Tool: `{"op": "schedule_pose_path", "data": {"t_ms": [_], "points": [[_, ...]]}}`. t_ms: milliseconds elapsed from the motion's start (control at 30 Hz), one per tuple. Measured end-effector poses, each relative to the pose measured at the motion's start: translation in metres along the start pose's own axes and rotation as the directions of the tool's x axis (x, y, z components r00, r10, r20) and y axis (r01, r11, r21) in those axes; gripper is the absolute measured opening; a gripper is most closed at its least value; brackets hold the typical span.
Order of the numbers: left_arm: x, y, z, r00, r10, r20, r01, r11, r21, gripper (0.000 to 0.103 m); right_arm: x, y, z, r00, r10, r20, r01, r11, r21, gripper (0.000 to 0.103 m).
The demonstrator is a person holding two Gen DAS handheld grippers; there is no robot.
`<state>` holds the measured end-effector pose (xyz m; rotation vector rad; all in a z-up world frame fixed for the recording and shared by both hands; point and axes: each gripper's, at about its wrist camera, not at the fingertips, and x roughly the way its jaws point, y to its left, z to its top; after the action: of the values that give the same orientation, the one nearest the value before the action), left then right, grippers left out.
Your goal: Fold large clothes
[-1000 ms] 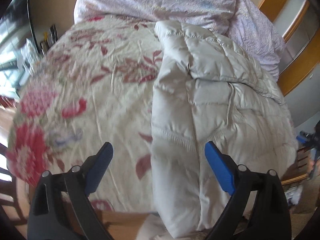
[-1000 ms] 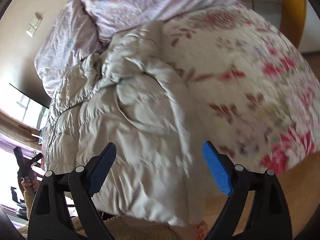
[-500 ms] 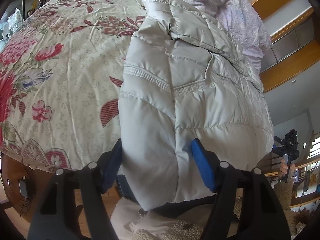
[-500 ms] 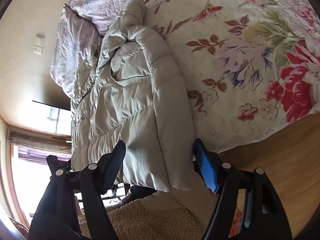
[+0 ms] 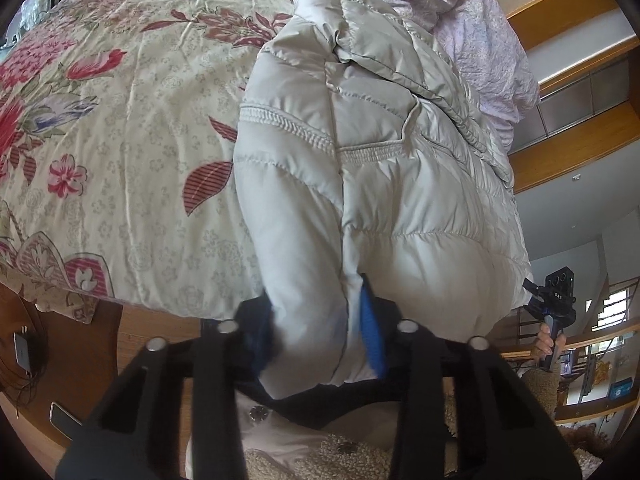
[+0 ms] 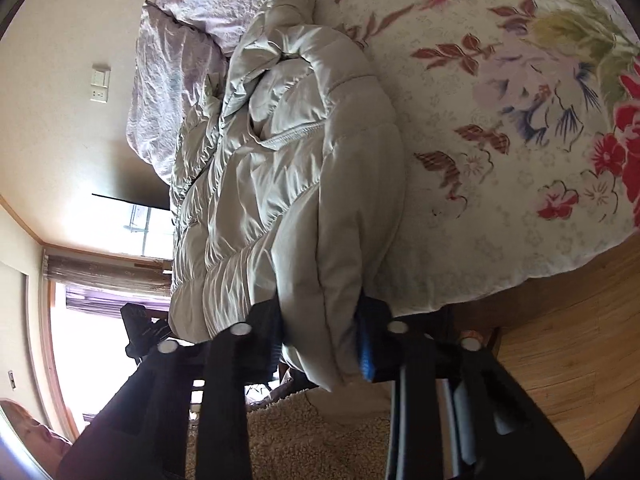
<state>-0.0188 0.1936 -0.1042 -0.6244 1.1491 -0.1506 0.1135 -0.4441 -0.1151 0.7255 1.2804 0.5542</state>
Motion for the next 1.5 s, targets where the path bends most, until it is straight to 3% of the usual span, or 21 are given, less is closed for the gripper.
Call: {"op": "schedule_pose_path", "data": {"t_ms": [167,433,567,733,1233,1400,1500], "points": [[-0.014,-0.022,0.005,0.997,0.046,0.058,-0.050,0.996,0.074,0.017,-0.005,0.026,0.006,0.997,-0.052,0.052,0.055,0.996,-0.069,0.017],[-0.050,-0.048,0.029,0.973,0.071,0.220,-0.101,0.987,0.126,0.016,-0.014,0.070,0.025,0.976,-0.111,0.188,0.144,0.975,-0.171,0.015],[-0.062,-0.062,0.048,0.947,0.090,0.307,-0.134,0.983,0.124,0.016,-0.023,0.094,0.039,0.946,-0.125,0.298,0.194,0.958,-0.213,0.015],[-0.069,-0.079,0.079,0.913,0.129,0.388,-0.191,0.973,0.127,0.016,-0.034,0.130,0.057,0.893,-0.140,0.427,0.271,0.926,-0.262,0.015],[-0.057,-0.102,0.160,0.881,0.180,0.438,-0.255,0.960,0.118,0.016,-0.012,0.165,0.119,0.829,-0.249,0.501,0.402,0.888,-0.224,0.015],[-0.056,-0.109,0.190,0.864,0.190,0.466,-0.266,0.958,0.104,0.016,-0.008,0.183,0.139,0.783,-0.273,0.559,0.463,0.856,-0.229,0.015],[-0.058,-0.120,0.215,0.835,0.201,0.512,-0.286,0.954,0.093,0.016,-0.008,0.199,0.157,0.740,-0.265,0.618,0.488,0.844,-0.223,0.015]]}}
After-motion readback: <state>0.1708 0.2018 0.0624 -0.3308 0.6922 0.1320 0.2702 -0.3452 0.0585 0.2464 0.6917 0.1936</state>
